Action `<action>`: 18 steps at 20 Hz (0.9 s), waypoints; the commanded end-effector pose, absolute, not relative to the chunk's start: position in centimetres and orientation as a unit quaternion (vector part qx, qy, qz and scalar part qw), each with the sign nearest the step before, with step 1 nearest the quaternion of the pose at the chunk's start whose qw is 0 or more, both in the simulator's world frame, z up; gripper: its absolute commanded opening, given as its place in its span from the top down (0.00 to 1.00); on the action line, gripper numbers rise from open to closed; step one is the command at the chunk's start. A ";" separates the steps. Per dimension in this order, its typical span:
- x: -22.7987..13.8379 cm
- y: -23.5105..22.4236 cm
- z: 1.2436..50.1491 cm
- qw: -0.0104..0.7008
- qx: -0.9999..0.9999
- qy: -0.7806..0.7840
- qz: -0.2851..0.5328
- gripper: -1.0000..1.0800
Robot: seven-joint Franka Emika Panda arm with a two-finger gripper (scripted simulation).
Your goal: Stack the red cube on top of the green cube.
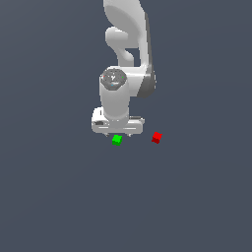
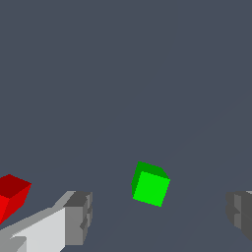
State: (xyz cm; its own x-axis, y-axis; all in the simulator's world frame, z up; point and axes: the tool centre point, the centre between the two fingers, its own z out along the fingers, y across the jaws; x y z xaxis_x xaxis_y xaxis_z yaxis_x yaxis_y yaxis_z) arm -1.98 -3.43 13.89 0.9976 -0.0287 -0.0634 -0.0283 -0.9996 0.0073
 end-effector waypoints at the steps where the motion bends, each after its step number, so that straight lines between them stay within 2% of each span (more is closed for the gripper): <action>1: -2.0 -3.4 13.9 0.003 0.999 -0.014 -0.032 0.04; 9: -2.7 -2.3 13.5 0.003 0.999 -0.027 -0.030 0.04; 18: -4.8 1.8 12.1 0.002 0.997 -0.071 -0.023 0.04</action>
